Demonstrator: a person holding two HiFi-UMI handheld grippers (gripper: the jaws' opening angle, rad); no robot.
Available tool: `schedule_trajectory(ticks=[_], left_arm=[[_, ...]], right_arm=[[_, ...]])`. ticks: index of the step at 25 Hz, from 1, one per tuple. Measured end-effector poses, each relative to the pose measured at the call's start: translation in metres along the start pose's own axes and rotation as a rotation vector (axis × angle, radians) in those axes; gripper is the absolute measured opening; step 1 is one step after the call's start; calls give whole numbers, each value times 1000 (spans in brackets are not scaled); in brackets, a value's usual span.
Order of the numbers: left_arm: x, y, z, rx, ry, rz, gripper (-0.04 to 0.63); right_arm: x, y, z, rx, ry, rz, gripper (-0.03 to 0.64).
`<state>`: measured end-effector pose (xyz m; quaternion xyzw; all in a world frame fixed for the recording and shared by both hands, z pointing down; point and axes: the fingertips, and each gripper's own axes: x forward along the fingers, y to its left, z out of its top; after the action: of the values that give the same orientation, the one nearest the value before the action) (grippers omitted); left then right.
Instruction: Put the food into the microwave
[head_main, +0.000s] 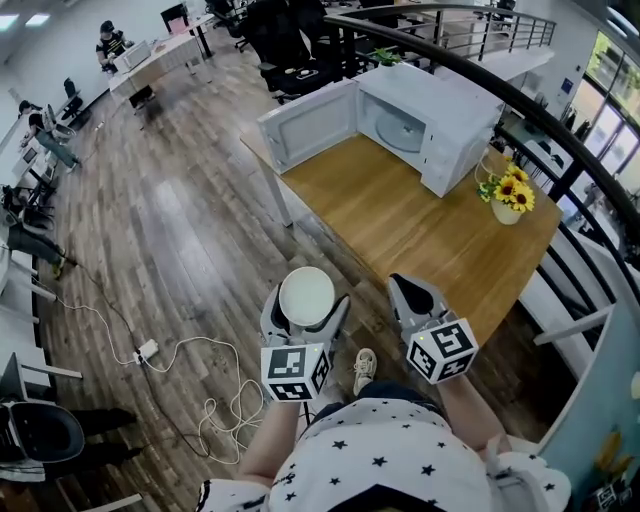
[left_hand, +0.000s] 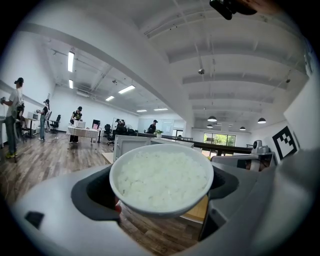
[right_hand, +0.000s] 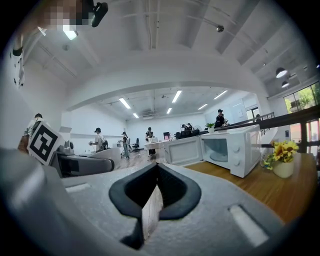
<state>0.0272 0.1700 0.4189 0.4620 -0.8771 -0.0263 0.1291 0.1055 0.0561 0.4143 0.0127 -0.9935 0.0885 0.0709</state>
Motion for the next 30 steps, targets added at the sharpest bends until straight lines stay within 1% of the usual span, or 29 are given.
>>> schedule_trajectory(ticks=[7,13,17,23,30], left_arm=[[59,12,20,1,-10,3,500],[115,22,27,8,-13,1,500],[147,22,35,7,-17,2,500],[180,19,42,9,-22,-2,500],[201,17,44,11,-8,-10,500]], right_arm=[[48,-41,22,-14,-5,10,5],[92,-79,32,-10,-26,16,5],[109,-103,37,-8,-25,17,5],[126,-129,43,-3,-27,17,5],[138,-141,43,5,-12,27,5]])
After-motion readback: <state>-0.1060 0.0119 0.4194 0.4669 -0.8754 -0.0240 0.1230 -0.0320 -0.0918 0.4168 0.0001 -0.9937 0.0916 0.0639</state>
